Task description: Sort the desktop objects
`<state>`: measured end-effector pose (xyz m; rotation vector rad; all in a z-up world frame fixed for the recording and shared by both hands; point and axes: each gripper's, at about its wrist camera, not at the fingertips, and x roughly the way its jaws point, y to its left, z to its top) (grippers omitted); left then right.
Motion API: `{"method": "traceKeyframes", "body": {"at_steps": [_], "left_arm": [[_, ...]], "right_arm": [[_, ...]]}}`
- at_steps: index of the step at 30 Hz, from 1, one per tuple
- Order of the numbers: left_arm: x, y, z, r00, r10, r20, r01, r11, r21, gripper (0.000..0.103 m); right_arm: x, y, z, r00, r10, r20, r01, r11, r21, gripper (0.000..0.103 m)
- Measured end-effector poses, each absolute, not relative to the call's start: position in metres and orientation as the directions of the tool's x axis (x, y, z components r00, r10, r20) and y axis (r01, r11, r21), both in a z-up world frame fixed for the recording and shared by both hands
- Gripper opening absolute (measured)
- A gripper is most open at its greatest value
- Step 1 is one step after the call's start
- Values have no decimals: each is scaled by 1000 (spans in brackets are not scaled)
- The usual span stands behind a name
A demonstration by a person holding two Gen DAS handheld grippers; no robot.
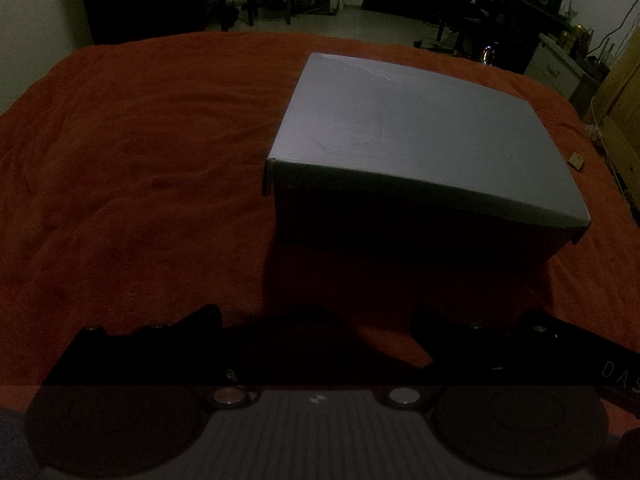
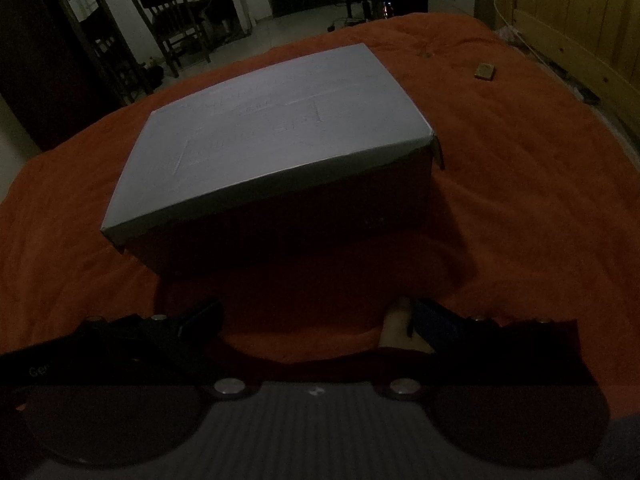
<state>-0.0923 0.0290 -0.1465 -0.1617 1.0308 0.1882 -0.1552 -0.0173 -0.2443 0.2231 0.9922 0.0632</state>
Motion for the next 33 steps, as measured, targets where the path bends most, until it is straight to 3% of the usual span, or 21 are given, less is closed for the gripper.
{"method": "traceKeyframes", "body": {"at_steps": [33], "left_arm": [[-96,26,-145,500,82,-862,-236,971,-45,102]], "right_arm": [[-153,-11,-242,549,160,-820,51,973,224,103]]}}
